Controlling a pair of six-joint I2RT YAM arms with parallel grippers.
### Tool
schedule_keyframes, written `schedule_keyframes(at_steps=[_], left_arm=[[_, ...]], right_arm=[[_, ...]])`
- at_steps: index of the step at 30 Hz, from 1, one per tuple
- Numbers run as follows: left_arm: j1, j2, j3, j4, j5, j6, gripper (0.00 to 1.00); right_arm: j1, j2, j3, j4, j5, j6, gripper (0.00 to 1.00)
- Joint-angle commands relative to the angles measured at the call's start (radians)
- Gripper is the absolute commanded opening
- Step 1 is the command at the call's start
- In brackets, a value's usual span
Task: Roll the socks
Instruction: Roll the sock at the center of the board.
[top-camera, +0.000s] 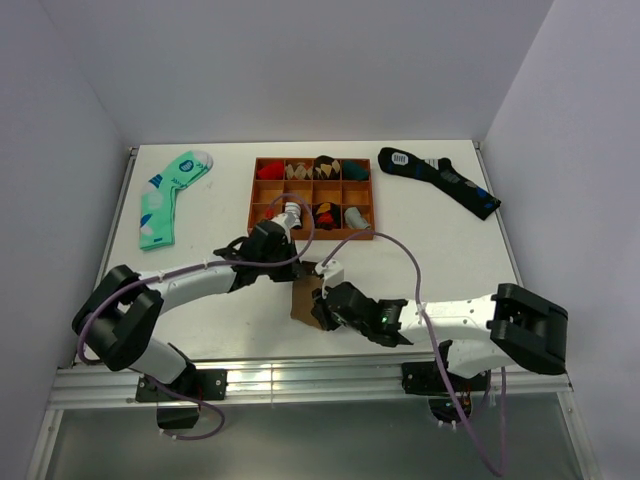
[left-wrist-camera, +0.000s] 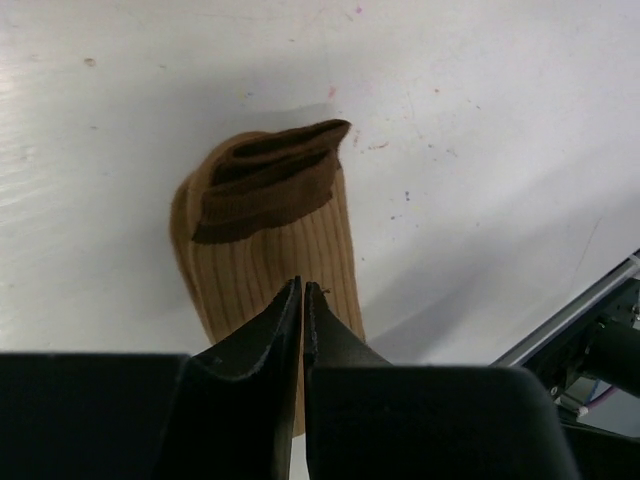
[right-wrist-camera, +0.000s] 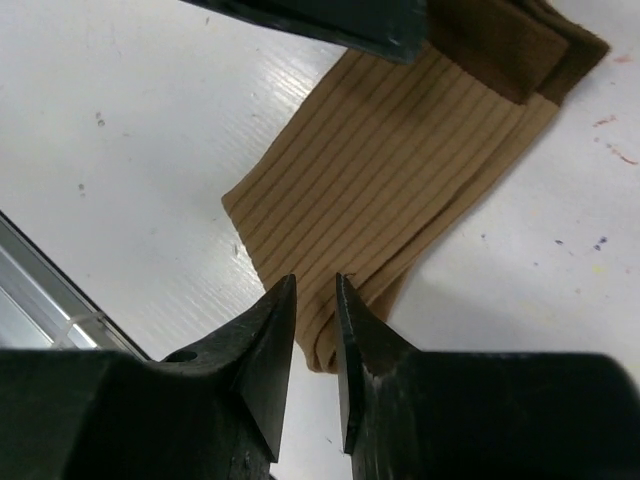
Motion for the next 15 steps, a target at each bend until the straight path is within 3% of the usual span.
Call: schedule_keyframes(at_steps=[1, 7, 15], left_arm=[[-0.022, -0.034, -0.029, 0.195, 0.052, -0.021, 0.11], [-0.024, 0.036, -0.075, 0.320, 0.107, -0.035, 0.11], [-0.022, 0.113, -0.081, 0.335, 0.089, -0.021, 0.10]], right_arm=[[0.030, 0.039, 0.041, 0.097, 0.070, -0.063, 0.30], [0.055, 0.089, 0.068, 0.117, 0.090, -0.123, 0.34], [0.055, 0.114, 0.037, 0.079, 0.220, -0.061, 0.33]])
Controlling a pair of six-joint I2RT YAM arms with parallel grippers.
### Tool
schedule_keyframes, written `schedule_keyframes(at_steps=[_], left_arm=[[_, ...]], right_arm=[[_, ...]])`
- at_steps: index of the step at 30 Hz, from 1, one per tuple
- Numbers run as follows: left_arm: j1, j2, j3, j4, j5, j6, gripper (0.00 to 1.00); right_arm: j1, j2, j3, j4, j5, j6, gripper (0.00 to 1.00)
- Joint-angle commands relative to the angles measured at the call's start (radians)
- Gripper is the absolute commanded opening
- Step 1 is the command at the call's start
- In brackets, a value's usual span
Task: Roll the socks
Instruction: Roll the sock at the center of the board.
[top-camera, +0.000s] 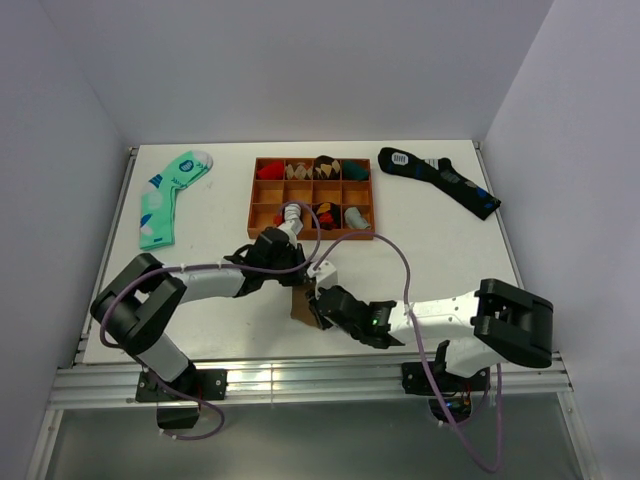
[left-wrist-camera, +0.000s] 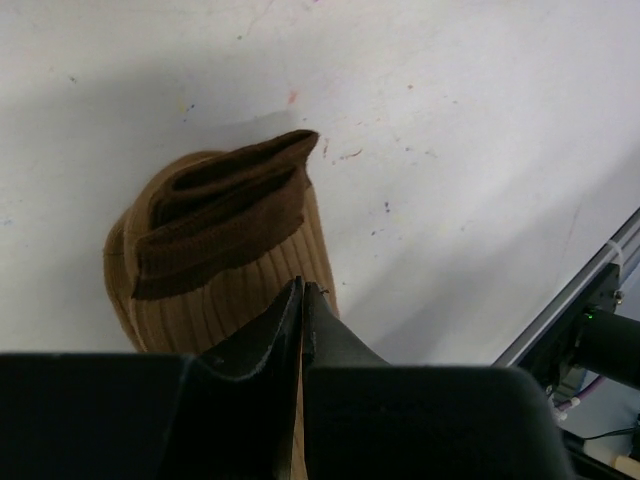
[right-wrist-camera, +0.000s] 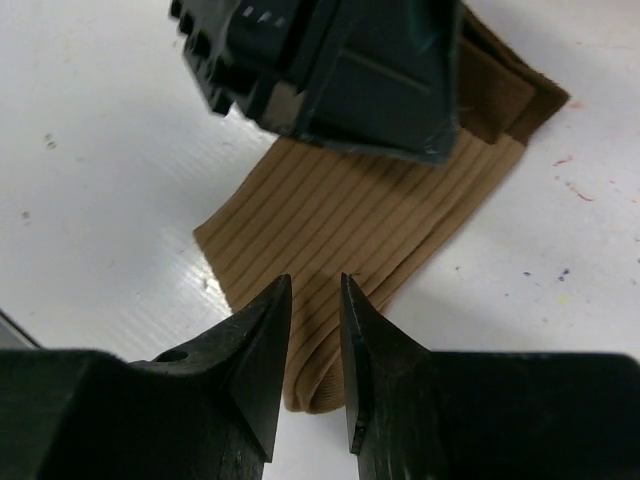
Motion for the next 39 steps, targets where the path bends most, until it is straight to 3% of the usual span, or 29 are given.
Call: schedule_keyframes(at_steps=[1, 7, 15, 27, 39], left_arm=[[-0.002, 0.009, -0.004, 0.057, 0.004, 0.001, 0.09], [-0.002, 0.016, -0.006, 0.037, -0.028, 0.005, 0.09], [-0.002, 0.038, 0.023, 0.003, -0.057, 0.024, 0.09], [0.007, 0.101, 0.068, -0.016, -0.023, 0.076, 0.07], [0.010, 0.136, 0.066, 0.029, 0.046, 0.078, 0.07]], right_arm=[[0.006, 0.019, 0.000, 0.014, 0.098, 0.038, 0.33], [0.014, 0.064, -0.015, 0.009, 0.086, 0.095, 0.26], [0.051, 0.041, -0.073, 0.031, 0.057, 0.169, 0.25], [0.130, 0.192, 0.098, 0.120, -0.050, 0.180, 0.24], [0.130, 0.126, 0.186, -0.080, 0.054, 0.105, 0.30]])
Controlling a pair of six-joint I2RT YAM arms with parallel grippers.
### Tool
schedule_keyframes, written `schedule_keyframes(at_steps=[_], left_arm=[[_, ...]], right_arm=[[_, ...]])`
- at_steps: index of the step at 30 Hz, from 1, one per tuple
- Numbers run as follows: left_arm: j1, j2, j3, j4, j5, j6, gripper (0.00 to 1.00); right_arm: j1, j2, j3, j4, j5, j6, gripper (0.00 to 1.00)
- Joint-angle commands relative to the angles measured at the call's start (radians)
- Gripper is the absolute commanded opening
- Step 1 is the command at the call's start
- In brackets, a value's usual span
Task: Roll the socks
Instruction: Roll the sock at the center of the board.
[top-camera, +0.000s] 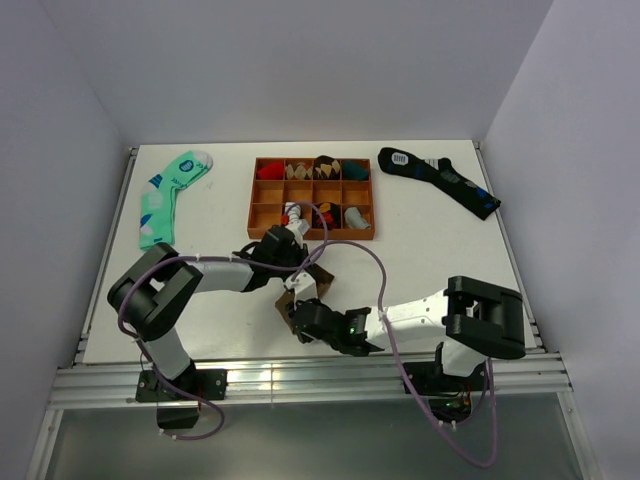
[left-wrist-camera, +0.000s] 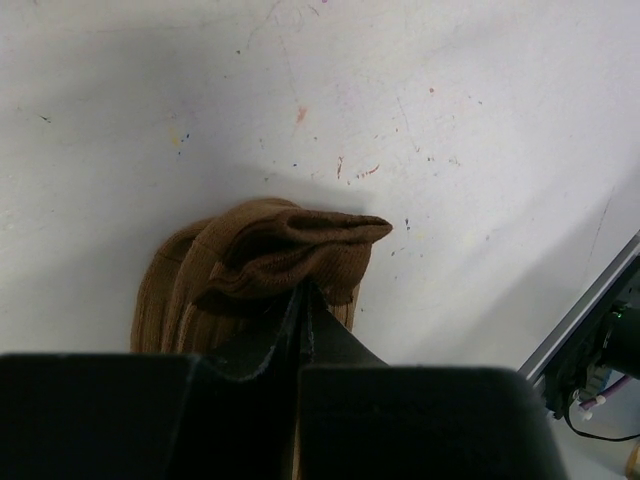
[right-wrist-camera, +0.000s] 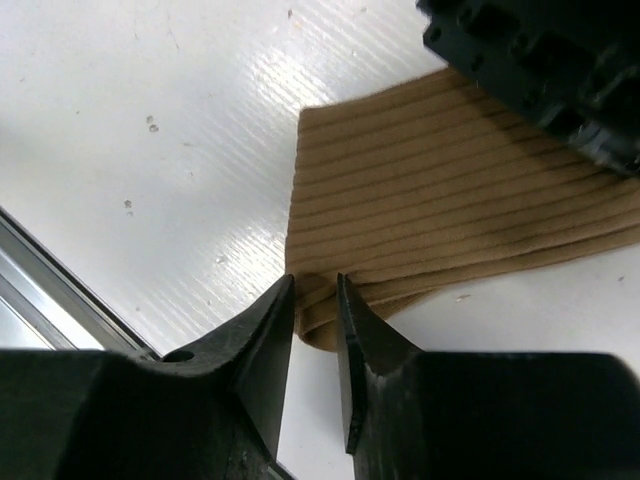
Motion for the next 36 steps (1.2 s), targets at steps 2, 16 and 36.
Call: schedule_keyframes(at_steps=[2, 16, 36], left_arm=[[0.004, 0.017, 0.015, 0.008, 0.010, 0.029, 0.07], [0.004, 0.008, 0.025, -0.021, 0.011, 0.047, 0.07], [0.002, 0.042, 0.060, -0.059, 0.003, 0.069, 0.07]], right_arm=[[0.018, -0.032, 0.083, -0.081, 0.075, -0.059, 0.33], [0.048, -0.011, 0.081, -0.014, 0.113, -0.221, 0.48], [0.056, 0.075, -0.038, 0.246, 0.052, -0.270, 0.48]])
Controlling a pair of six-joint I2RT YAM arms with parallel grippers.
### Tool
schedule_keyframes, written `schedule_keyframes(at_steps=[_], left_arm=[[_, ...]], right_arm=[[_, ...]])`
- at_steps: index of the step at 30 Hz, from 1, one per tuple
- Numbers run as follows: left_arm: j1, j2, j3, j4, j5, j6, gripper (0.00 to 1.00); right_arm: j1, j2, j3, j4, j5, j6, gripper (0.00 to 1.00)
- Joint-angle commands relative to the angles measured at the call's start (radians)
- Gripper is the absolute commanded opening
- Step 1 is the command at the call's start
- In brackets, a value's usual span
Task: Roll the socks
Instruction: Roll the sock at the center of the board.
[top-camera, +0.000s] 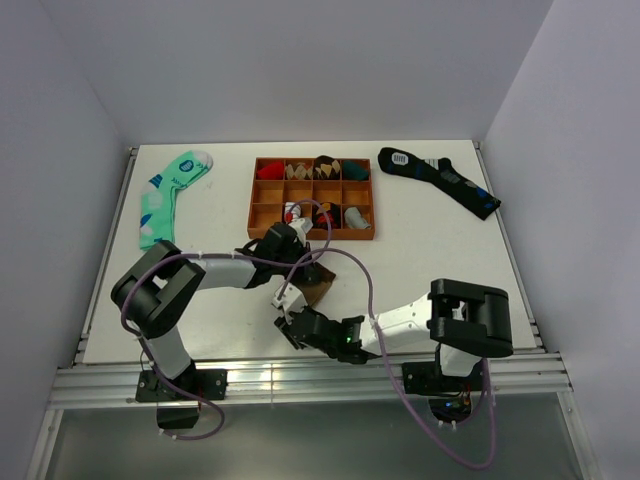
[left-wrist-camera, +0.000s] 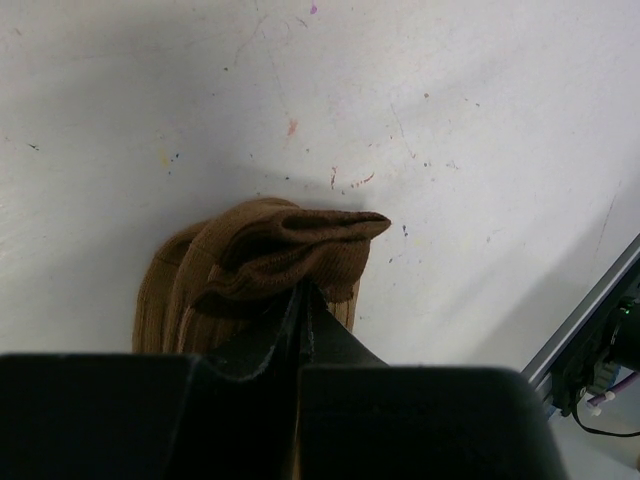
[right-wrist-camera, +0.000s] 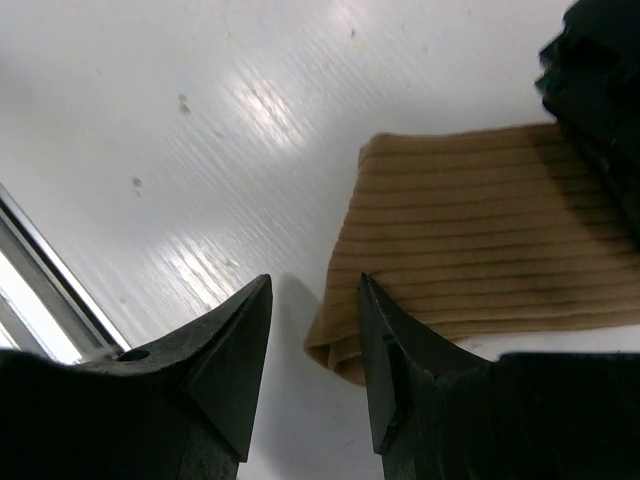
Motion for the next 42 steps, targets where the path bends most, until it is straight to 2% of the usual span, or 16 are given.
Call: schedule_keyframes(at_steps=[1, 6, 11, 14, 23, 30, 42], left_arm=[[0.001, 0.020, 0.023, -0.035, -0.013, 0.033, 0.07], [0.002, 0.024, 0.026, -0.041, -0.013, 0.038, 0.07], [0.002, 0.026, 0.020, -0.046, -0.016, 0.044, 0.07], [0.001, 0.024, 0.020, -0.052, -0.019, 0.048, 0.07], [0.001, 0.015, 0.025, -0.065, -0.017, 0.058, 0.07], [0.002, 0.000, 0.025, -0.076, -0.016, 0.058, 0.07], [0.001, 0.006, 0.046, -0.107, -0.013, 0.076, 0.07]], right_arm=[[0.009, 0.021, -0.038, 0.102, 0.027, -0.007, 0.48], [0.009, 0.021, -0.076, 0.134, 0.098, -0.001, 0.47], [0.012, -0.053, -0.114, 0.162, 0.149, -0.016, 0.47], [0.012, -0.076, -0.096, 0.125, 0.156, -0.034, 0.48], [0.004, -0.053, -0.029, 0.038, 0.101, -0.044, 0.50], [-0.022, -0.041, -0.050, 0.070, 0.040, -0.031, 0.52], [-0.031, 0.022, -0.087, 0.101, 0.101, -0.033, 0.52]])
